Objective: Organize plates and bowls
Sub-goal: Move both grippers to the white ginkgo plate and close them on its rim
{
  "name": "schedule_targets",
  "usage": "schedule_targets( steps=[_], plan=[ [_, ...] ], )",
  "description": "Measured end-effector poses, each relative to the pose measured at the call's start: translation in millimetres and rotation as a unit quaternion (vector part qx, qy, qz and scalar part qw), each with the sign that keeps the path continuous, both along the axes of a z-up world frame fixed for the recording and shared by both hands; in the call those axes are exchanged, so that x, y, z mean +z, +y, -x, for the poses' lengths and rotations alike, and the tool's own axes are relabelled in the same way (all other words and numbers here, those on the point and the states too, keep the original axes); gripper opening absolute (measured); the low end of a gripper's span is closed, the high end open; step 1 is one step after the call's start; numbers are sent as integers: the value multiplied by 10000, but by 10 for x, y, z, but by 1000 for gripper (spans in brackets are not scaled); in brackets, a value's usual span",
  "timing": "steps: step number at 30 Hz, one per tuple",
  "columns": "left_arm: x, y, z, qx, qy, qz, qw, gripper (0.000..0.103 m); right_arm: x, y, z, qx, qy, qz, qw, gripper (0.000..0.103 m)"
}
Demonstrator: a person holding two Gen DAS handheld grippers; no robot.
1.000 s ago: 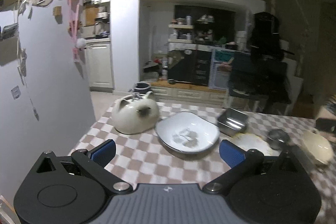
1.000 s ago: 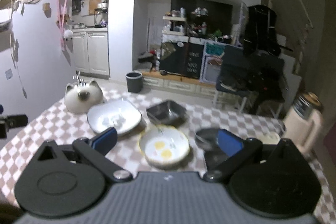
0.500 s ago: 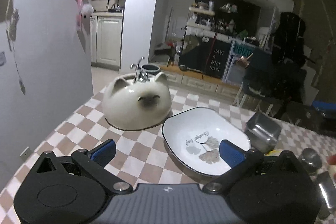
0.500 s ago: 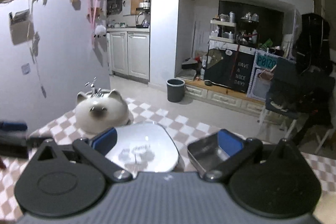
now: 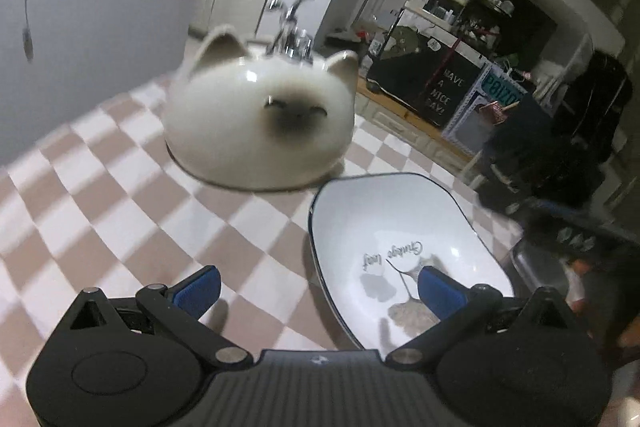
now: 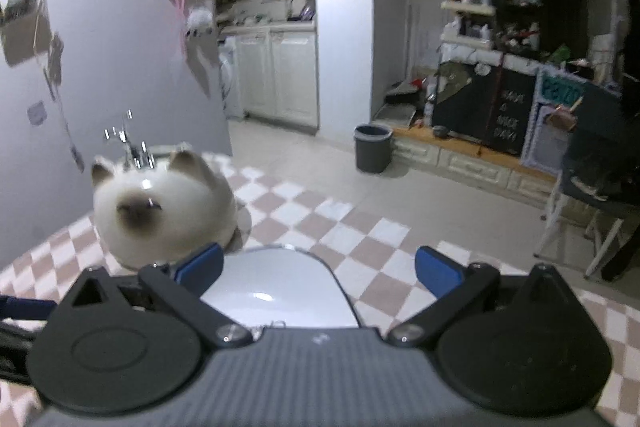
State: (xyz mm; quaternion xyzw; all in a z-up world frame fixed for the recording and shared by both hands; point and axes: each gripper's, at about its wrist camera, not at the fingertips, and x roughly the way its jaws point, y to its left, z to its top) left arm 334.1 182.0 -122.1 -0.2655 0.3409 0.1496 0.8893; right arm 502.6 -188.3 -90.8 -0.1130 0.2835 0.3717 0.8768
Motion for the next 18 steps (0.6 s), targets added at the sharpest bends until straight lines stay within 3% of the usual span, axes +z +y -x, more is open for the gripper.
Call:
schedule_targets(
  steps=[3,5,8,11,13,15,18],
  plan=[
    [-93,26,-25,-35,-22,289,9996,103,-99,128,-184,240,290,301,9988,88],
    [-143,55,-22,-75,-104,615,9980,102,-173,183,-256,73,492,528,9974,76],
    [-176,65,-16,-188,-280,898,9954,99,-222,148,-324,245,876,449,9948,62],
    [-205,95,-9,-144,-244,1018,9944,99,-254,84,-337,223,948,488,9940,49],
    [-232,136,-18,-104,-251,1146,9930,92,-289,94,-365,211,981,622,9930,40],
    [-267,181,-56,-133,-195,1342,9907,68,-318,99,-367,211,1025,777,9915,32],
    [-332,234,-137,-193,-187,1558,9874,47,-350,58,-370,305,1068,694,9914,31]
  ],
)
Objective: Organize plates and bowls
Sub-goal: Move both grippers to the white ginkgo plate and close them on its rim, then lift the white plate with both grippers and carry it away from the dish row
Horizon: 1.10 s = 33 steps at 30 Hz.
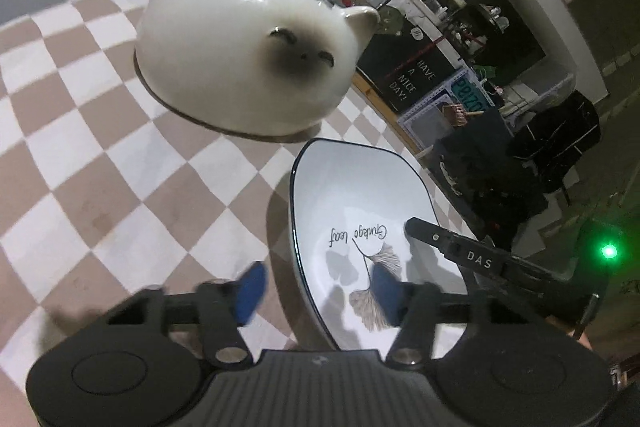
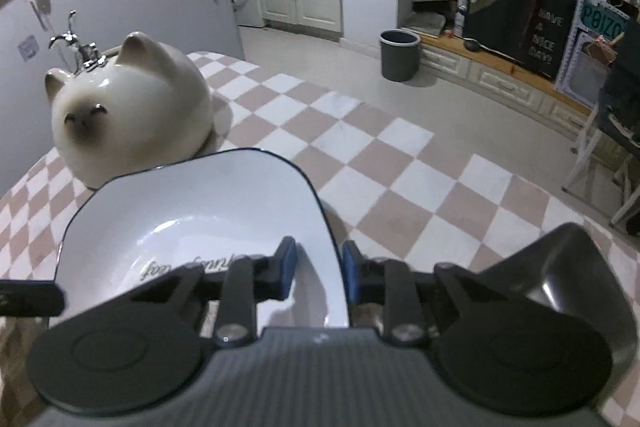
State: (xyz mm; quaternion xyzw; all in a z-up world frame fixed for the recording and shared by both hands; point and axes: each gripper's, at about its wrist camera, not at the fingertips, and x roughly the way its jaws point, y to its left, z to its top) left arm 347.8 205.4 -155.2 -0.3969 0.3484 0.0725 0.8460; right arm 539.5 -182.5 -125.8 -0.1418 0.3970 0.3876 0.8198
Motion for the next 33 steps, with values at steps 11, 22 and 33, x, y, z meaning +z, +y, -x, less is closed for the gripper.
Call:
schedule_targets(
  steps=[11,22,33],
  plan=[
    [-77,87,-136,-65,225,-106,9997,11,1,-2,-92,130,65,-80,9999,33],
    [393,107,385,-425,10,-1055,9935,16,456,-418,574,326,589,-733,9950,30],
    [553,-160,927,-1180,172,-1055,9872,18,473,-1217,1629,-653,1580,-700,9828,19]
  ],
)
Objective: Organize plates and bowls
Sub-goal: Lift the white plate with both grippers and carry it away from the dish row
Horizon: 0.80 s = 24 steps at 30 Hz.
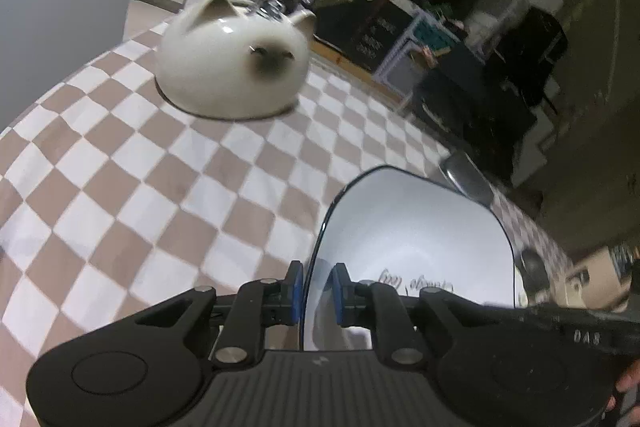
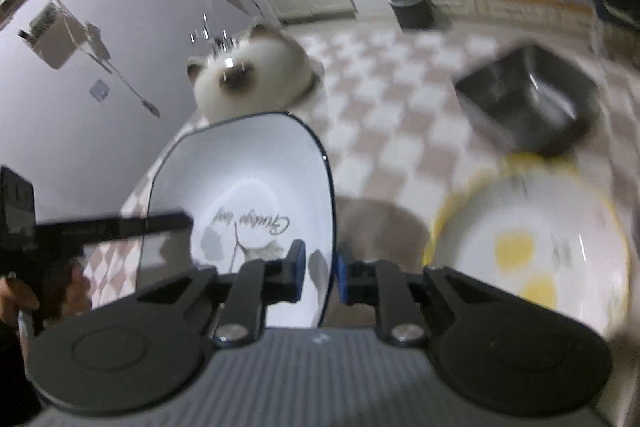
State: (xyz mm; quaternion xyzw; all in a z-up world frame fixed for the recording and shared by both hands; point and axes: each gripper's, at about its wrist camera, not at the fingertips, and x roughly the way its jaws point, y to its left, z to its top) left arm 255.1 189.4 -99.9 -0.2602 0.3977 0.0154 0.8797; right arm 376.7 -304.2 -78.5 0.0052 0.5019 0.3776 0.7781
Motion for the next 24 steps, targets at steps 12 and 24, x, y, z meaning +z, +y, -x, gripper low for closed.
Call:
schedule_targets(
  steps=[12,24],
  plan=[
    [-127,-460,241,-772,418,-433,9952,23,-209,-430,772,-909,787,565,9911,19],
    [-337,-671,114,-935,619,-401,9929,23,-336,-494,808,-1498,620,849,9831,14]
  ],
)
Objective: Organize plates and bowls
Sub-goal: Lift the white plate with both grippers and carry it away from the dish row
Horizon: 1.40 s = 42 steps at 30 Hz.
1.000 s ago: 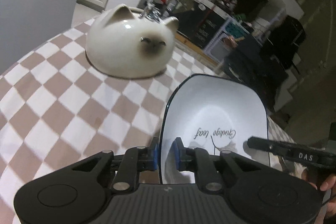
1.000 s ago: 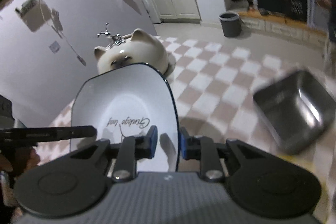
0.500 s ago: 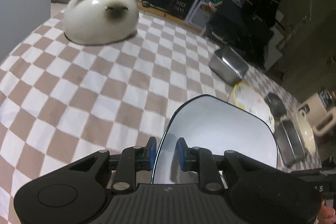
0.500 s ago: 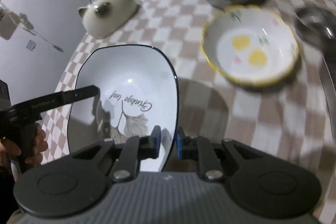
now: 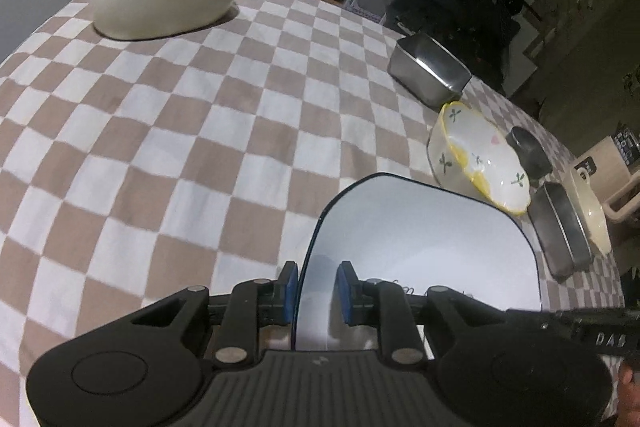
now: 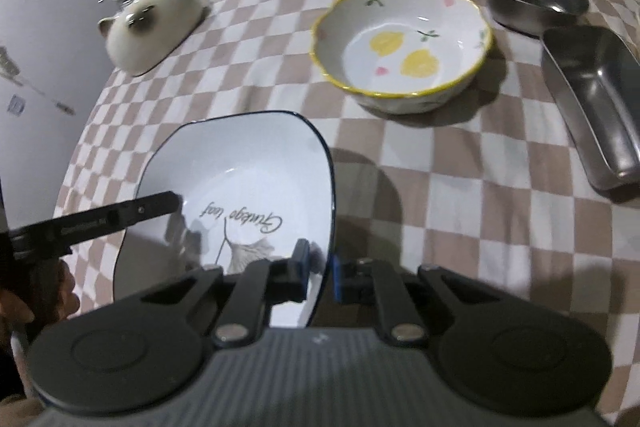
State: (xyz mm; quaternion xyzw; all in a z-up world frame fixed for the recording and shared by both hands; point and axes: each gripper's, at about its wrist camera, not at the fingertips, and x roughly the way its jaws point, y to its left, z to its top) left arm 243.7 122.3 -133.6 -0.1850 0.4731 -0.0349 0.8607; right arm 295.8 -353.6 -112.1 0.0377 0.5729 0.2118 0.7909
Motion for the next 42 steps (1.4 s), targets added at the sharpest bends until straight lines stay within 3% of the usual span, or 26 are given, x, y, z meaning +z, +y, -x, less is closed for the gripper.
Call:
schedule_targets(
  steps=[14,25,33,42],
  plan=[
    [-107,-134,-175,-259,333,-189,9989,24,36,-14,-71,-145,-104,234,9996,15],
    [-77,-197,-198,-351,312,-408,9981,22,-33,37,-18,-43,-210,545,9983,17],
    [-29,-194,-145,-485,413,-571,9963,21,-58,-33,0,-367,-144,346,9986,16],
    [-10,-177,-18,-521,467,-687,9952,25,-27,-5,107,-398,-238,600,9971,34]
  ],
)
